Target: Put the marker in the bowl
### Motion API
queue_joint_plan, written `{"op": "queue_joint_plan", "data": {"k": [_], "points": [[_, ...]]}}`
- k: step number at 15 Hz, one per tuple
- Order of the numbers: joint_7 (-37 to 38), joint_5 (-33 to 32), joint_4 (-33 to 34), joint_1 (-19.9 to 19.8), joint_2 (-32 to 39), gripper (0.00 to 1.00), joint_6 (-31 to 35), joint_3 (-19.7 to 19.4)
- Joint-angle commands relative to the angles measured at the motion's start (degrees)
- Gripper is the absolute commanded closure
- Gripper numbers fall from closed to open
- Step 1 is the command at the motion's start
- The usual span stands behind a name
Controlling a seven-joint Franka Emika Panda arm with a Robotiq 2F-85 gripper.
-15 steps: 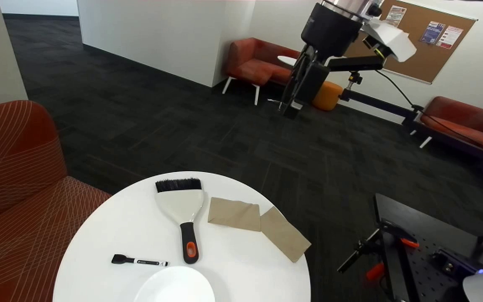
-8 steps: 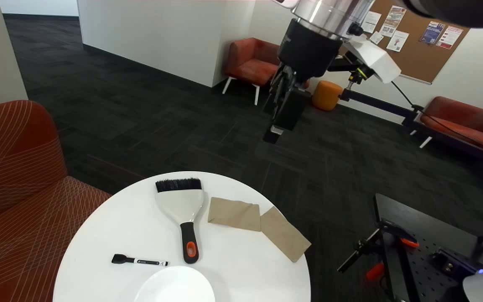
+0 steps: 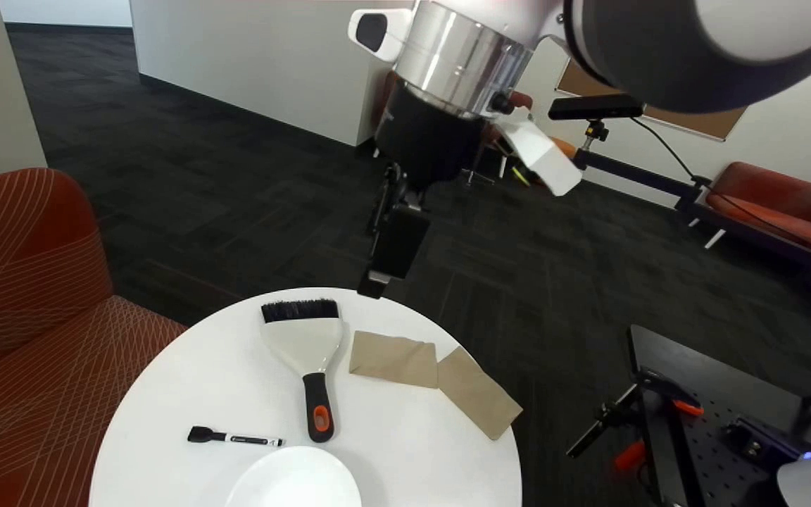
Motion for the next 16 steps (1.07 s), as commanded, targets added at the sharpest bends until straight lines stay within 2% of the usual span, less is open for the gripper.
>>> {"op": "queue_joint_plan", "data": {"k": [1, 11, 16], "points": [[-0.54, -0.12, 6.23, 0.79, 7.26, 0.00, 2.75, 0.92], [1.66, -2.45, 19.51, 3.59, 24.29, 0.00, 3.74, 0.43], [3.08, -2.15, 24.58, 4.50, 30.46, 0.00, 5.01, 0.11]]}}
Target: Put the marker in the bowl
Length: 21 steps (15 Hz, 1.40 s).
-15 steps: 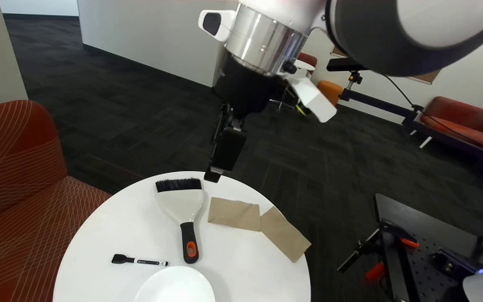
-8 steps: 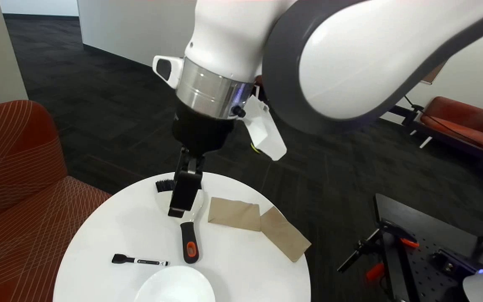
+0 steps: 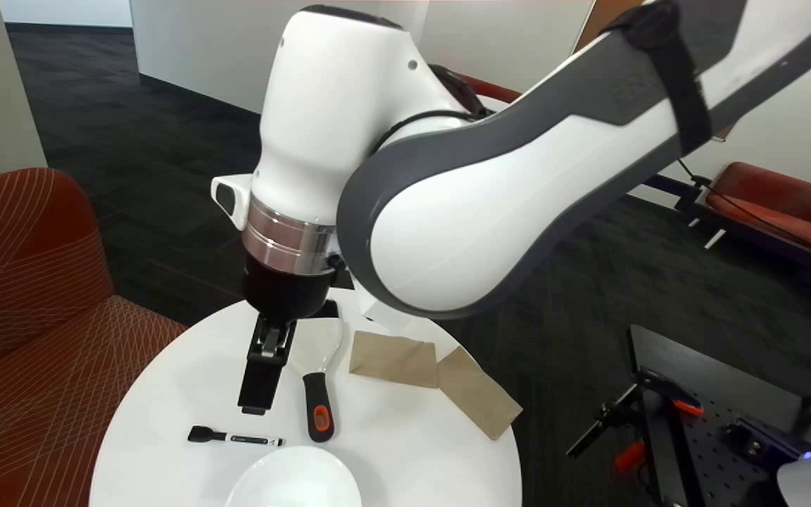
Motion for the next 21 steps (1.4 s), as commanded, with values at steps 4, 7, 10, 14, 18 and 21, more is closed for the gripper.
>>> {"op": "queue_joint_plan", "data": {"k": [4, 7, 10, 14, 18, 21], "points": [[1.15, -0.42, 3.09, 0.29, 3.20, 0.00, 0.19, 0.18], [1.16, -0.42, 3.49, 0.31, 3.29, 0.00, 0.19, 0.16], [1.40, -0.27, 4.96, 0.31, 5.27, 0.00, 1.58, 0.06], [2.04, -0.44, 7.77, 0.74, 9.71, 0.00, 4.30, -0.45], [2.26, -0.75, 11.50, 1.06, 14.87, 0.00, 7.39, -0.92], [2.42, -0.93, 14.67, 1.30, 18.18, 0.00, 8.05, -1.29]]}}
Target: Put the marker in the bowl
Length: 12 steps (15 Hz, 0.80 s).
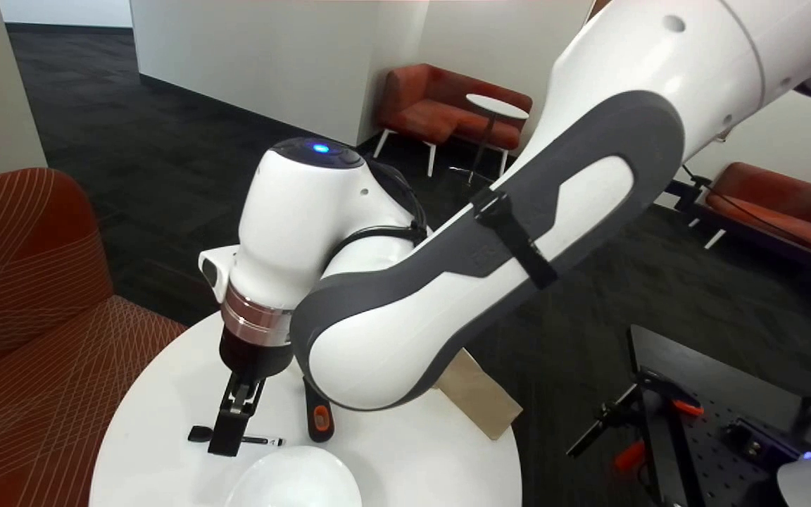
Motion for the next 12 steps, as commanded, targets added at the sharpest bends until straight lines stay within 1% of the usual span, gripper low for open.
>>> {"op": "queue_joint_plan", "data": {"k": [1, 8, 12], "points": [[1.75, -0.96, 5.54, 0.99, 4.37, 0.00, 0.63, -1.10], [2.59, -1.11, 12.95, 1.67, 10.34, 0.00, -1.54, -2.88], [2.43, -1.14, 16.18, 2.02, 13.01, 0.00, -2.47, -3.23]]}}
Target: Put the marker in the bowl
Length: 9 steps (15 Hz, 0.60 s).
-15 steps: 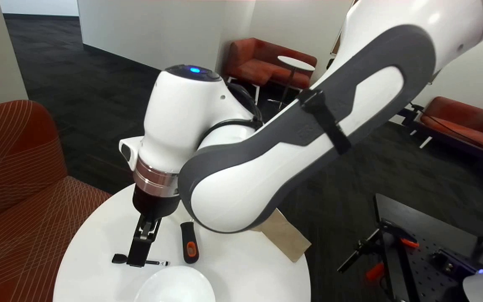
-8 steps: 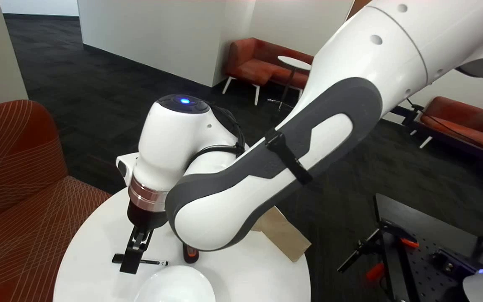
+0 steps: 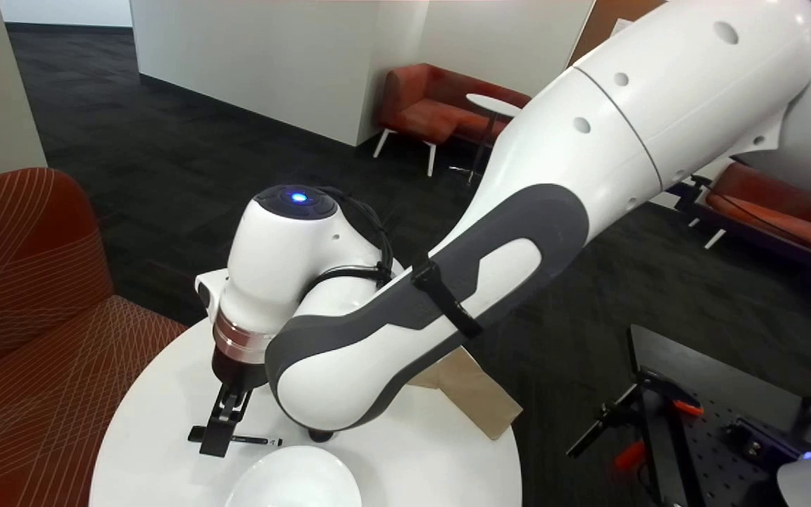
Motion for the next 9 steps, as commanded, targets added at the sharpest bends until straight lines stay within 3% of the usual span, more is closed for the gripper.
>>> {"op": "queue_joint_plan", "data": {"k": [1, 6, 7, 9], "points": [[2.42, -1.17, 5.15, 1.37, 2.98, 0.00, -2.65, -1.09], [2.66, -1.36, 8.41, 2.20, 5.29, 0.00, -4.30, -1.73], [2.68, -1.38, 8.97, 2.33, 5.65, 0.25, -4.58, -1.83], [2.73, -1.49, 9.97, 2.60, 6.32, 0.32, -4.87, -2.06]]}}
